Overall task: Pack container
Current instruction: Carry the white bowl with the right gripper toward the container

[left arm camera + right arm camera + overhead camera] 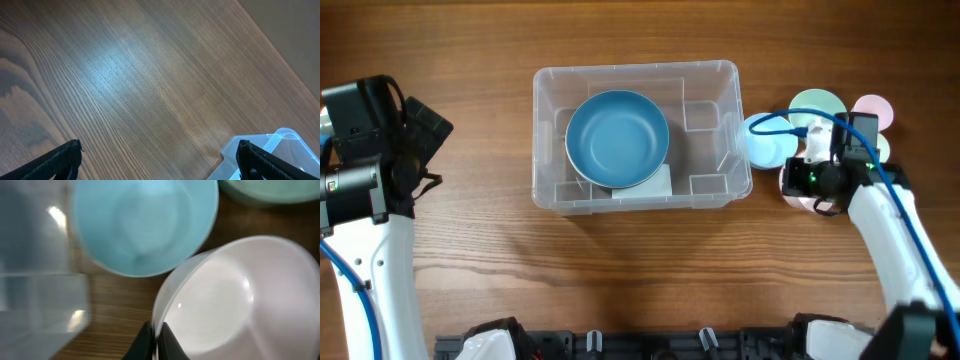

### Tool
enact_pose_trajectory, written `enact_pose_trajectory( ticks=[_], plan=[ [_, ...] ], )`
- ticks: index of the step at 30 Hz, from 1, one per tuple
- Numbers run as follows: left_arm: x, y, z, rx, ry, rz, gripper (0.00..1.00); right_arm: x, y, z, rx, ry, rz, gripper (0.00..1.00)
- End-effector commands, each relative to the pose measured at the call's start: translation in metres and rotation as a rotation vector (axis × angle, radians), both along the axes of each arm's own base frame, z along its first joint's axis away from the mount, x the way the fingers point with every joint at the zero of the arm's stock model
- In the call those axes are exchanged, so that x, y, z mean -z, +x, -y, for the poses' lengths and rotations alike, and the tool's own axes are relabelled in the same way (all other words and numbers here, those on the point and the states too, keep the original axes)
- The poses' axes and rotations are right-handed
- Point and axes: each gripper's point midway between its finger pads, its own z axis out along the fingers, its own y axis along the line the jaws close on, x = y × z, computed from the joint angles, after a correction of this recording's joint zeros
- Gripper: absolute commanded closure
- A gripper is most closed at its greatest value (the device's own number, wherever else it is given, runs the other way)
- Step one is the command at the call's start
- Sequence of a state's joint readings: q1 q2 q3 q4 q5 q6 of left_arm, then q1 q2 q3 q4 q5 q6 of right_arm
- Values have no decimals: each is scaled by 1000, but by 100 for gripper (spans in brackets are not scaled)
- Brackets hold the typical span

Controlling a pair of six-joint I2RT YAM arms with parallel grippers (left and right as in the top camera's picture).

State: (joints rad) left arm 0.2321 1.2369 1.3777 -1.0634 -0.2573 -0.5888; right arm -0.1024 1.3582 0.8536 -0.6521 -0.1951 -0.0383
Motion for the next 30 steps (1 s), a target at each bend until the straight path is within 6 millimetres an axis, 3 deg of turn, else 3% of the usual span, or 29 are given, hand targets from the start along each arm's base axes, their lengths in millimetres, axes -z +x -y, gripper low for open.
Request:
enact_pose_trajectory(
  ticks=[1, 8, 13, 20, 30],
  plan=[
    [-7, 0, -2, -9, 5, 20, 0, -55, 12, -20, -57, 18, 172, 96],
    [-7, 0, -2, -9, 5, 20, 0, -113, 7, -40, -154, -7, 359, 96],
    [-7, 0, -2, -9, 5, 20, 0, -129, 2, -61, -257, -25, 426, 96],
    [-7, 0, -2, -9, 5, 20, 0, -139, -2, -108, -497, -90, 506, 96],
    [-7, 0, -2, -9, 5, 20, 0, -174, 6, -167, -662, -236, 742, 96]
  ],
)
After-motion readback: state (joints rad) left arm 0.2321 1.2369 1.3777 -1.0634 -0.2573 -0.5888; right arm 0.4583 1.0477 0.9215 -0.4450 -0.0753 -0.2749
